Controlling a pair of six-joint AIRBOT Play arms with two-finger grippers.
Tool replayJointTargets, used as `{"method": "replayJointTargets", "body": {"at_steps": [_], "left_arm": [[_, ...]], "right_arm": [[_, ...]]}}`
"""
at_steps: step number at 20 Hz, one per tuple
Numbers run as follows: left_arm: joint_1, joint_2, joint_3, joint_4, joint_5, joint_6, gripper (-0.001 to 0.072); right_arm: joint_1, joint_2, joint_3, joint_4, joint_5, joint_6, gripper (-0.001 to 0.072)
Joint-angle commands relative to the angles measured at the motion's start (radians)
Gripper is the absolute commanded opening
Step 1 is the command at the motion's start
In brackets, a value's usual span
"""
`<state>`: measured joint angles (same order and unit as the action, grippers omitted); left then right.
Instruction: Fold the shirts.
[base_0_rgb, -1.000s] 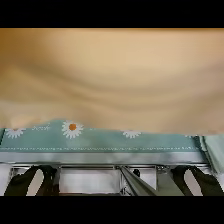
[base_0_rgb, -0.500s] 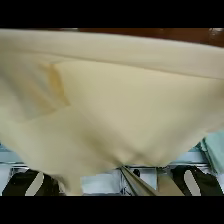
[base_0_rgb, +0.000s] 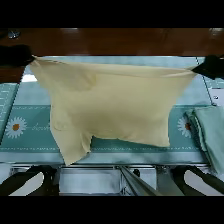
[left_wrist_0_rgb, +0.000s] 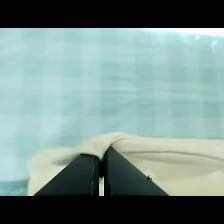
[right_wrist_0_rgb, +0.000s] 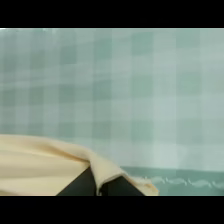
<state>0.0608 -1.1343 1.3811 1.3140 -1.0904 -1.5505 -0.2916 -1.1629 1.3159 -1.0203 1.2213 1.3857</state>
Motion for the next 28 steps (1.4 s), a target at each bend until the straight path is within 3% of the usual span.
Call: {"method": "replayJointTargets", "body": {"at_steps": [1, 5, 10, 12, 14, 17, 19, 23, 24, 25, 26, 27, 28], "left_arm": [[-0.001, -0.204, -0.015, -0.098, 0.154, -0.041, 0.0021], [0.0, -0.373, 0.006, -0.137, 0.289, -0.113, 0.0021], [0.005, -0.46, 0.04, -0.171, 0.256, -0.128, 0.0022], [0.024, -0.449, 0.074, -0.171, 0.142, -0.072, 0.0022], [0.056, -0.441, 0.125, -0.171, -0.049, 0.042, 0.0022], [0.101, -0.445, 0.135, -0.17, -0.296, 0.151, 0.0022], [0.105, -0.446, 0.064, -0.166, -0.305, 0.152, 0.0022], [0.102, -0.467, -0.083, -0.142, -0.272, 0.152, 0.0022], [0.102, -0.475, -0.094, -0.139, -0.278, 0.151, 0.0026], [0.102, -0.482, -0.095, -0.139, -0.296, 0.151, 0.0135], [0.102, -0.483, -0.093, -0.135, -0.311, 0.151, 0.0498], [0.105, -0.482, -0.086, -0.114, -0.336, 0.143, 0.0704], [0.11, -0.477, -0.083, -0.093, -0.357, 0.139, 0.0703]], "right_arm": [[0.001, -0.295, 0.04, 0.14, -0.177, -0.048, 0.0022], [0.017, -0.533, 0.226, 0.2, -0.176, -0.034, 0.0022], [0.058, -0.615, 0.293, 0.198, -0.124, -0.01, 0.0022], [0.035, -0.607, 0.293, 0.2, -0.01, -0.018, 0.0022], [0.005, -0.589, 0.293, 0.184, 0.128, -0.038, 0.0022], [-0.008, -0.568, 0.292, 0.019, 0.288, -0.024, 0.0022], [0.013, -0.568, 0.267, -0.039, 0.313, -0.006, 0.0022], [0.075, -0.568, 0.13, -0.036, 0.224, -0.007, 0.0023], [0.089, -0.568, 0.111, -0.036, 0.209, -0.007, 0.011], [0.097, -0.569, 0.108, -0.036, 0.214, -0.001, 0.0428], [0.101, -0.565, 0.113, -0.035, 0.233, 0.002, 0.0627], [0.092, -0.555, 0.125, -0.041, 0.26, 0.006, 0.0627], [0.074, -0.533, 0.126, -0.043, 0.272, 0.008, 0.0627]]}}
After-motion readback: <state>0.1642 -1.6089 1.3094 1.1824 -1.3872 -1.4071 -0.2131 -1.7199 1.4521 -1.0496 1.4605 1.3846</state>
